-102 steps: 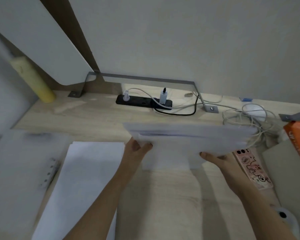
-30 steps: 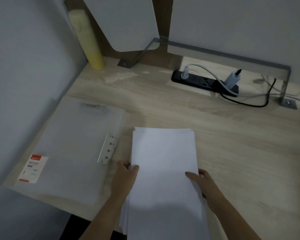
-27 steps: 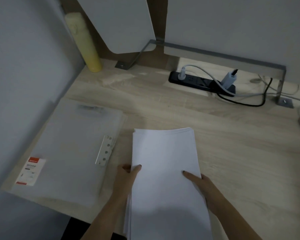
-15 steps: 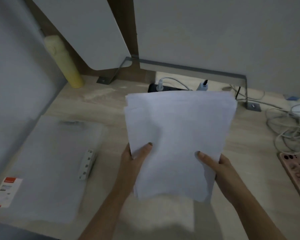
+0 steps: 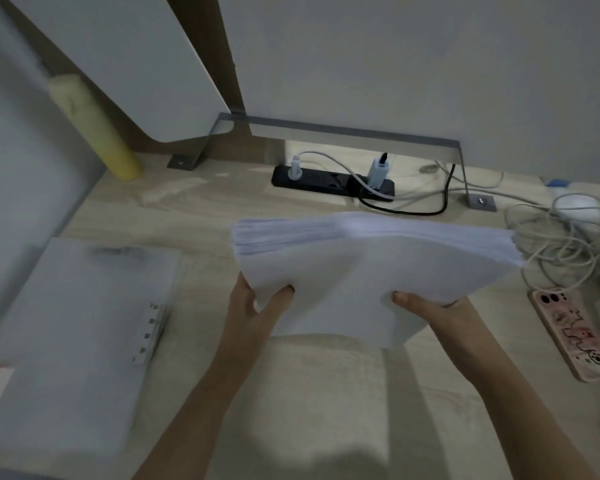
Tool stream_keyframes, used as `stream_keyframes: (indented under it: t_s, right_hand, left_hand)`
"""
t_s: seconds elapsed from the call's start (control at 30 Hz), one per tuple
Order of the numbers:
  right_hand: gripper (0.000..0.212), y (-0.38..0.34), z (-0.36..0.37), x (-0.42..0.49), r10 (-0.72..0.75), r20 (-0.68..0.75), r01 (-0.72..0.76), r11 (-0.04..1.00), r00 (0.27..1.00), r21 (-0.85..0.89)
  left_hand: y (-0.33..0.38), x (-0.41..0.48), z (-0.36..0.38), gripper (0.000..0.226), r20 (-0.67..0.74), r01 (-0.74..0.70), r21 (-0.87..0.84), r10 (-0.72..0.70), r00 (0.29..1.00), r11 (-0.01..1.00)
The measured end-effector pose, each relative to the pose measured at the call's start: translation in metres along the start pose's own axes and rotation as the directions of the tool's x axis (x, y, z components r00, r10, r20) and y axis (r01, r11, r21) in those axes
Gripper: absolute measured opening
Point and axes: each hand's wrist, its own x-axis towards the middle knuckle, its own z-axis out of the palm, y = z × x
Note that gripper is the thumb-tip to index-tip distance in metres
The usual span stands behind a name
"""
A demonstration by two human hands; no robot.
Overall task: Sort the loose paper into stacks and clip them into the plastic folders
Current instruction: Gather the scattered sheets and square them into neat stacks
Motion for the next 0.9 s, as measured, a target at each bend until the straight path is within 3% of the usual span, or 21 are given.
stream_keyframes:
  t_s: [0.17, 0.33, 0.47, 0.57, 0.7, 0.77, 0.9]
  right_hand:
    - [0.034, 0.003, -0.005, -0.004, 0.011, 0.073, -0.011, 1.0, 0.997, 0.009]
    - [0.036, -0.001, -0.008, -0.006, -0.022, 0.082, 0.02, 1.0, 0.996, 0.019]
    - [0.035, 0.002, -0.009, -0.01, -0.013, 0.074, 0.014, 1.0, 0.997, -0.005]
    - [0.036, 0.004, -0.008, -0.013, 0.023, 0.078, -0.024, 1.0, 0.997, 0.007]
    - [0.051, 0.009, -0.005, -0.011, 0.055, 0.044, -0.057, 0.997, 0.998, 0.058]
    - [0.062, 0.008, -0.001, -0.009, 0.046, 0.013, -0.047, 0.997, 0.999, 0.067]
    - [0.06, -0.004, 0.0, -0.007, -0.042, -0.024, 0.043, 0.997, 0.999, 0.07]
  left_hand:
    - [0.021, -0.006, 0.003, 0.045, 0.048, -0.031, -0.041, 0.033, 0.998, 0.999]
    - [0.056, -0.001, 0.026, 0.027, -0.188, -0.121, -0.033, 0.112, 0.976, 0.992]
    - [0.059, 0.003, 0.031, 0.017, -0.259, -0.119, -0.024, 0.109, 0.96, 0.993]
    - [0.056, 0.005, 0.024, 0.017, -0.18, -0.171, -0.016, 0.166, 0.97, 0.985]
    - [0.042, 0.006, 0.014, 0.049, 0.0, -0.096, -0.042, 0.096, 0.995, 0.995]
    - [0.031, 0.006, 0.014, 0.064, 0.009, -0.031, -0.007, 0.031, 0.999, 0.999]
    - [0.035, 0.006, 0.008, 0.052, -0.006, -0.093, 0.023, 0.093, 0.996, 0.995]
